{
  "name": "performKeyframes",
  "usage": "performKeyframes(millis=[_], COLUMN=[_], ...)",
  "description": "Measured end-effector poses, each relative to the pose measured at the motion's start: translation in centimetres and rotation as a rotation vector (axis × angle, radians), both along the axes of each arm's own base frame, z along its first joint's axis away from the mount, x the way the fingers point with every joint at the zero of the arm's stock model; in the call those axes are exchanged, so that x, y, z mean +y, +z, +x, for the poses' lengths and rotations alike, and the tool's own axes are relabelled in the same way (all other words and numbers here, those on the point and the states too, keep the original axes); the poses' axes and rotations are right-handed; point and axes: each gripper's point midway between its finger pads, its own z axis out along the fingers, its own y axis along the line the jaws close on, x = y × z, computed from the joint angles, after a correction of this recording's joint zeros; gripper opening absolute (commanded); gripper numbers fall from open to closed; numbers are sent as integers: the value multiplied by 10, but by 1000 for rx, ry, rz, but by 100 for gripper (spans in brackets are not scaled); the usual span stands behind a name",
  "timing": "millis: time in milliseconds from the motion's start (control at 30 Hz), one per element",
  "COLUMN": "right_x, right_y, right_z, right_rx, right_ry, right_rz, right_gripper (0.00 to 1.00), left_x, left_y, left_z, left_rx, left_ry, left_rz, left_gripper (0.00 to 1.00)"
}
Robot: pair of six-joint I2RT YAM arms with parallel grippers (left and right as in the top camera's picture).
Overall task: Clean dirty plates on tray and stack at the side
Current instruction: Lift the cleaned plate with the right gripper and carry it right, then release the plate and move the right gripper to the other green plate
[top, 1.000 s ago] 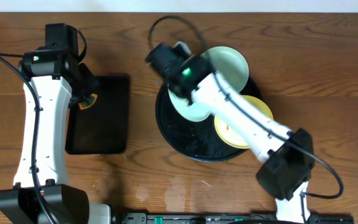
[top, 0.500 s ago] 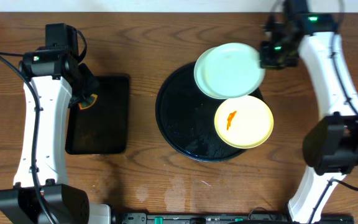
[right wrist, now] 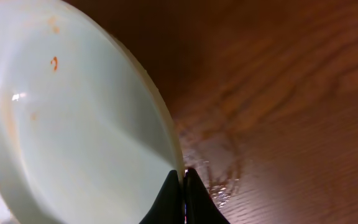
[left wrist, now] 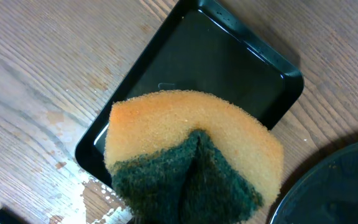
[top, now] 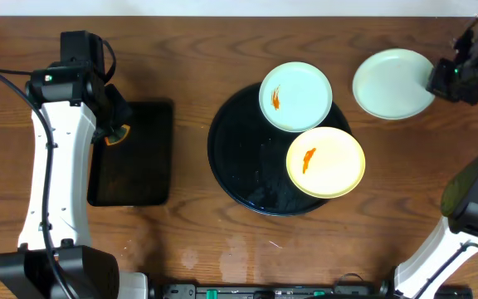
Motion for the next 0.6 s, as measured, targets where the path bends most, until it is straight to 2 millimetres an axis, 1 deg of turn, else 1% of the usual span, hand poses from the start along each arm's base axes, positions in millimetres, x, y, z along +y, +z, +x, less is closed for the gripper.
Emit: performKeyframes(millis=[133,167,233,300,333,367,433,500,600], right_x=[-7,-8,-7,-6,-6,-6,-4,2,22], right_y=[-29,-36,-44,-47,-47,-46,-46,-46,-42], right_z=[-12,-15,-18,-20,-19,-18,-18,-16,-10], right_rx=[38,44,55,60,59,56,53,44,5], right_ry=[-27,-30,-34,-36,-39,-38,-32,-26,27], right_rz=[8,10,15,19,19,20,29,64,158], right_gripper=[2,6,8,18,27,40,54,59,61], left_x=[0,0,0,0,0,0,0,0,0], left_y=[0,0,0,0,0,1,1,1,1], left_z=[1,1,2,2,2,2,2,2,2], left_rx=[-4,-6,-8,-8,-8,-9,-9,-9,-10], left_ry=[0,0,0,0,0,0,0,0,0], left_rz=[0,1,1,1,1,1,1,1,1], left_gripper=[8,8,8,8,8,8,7,8,8])
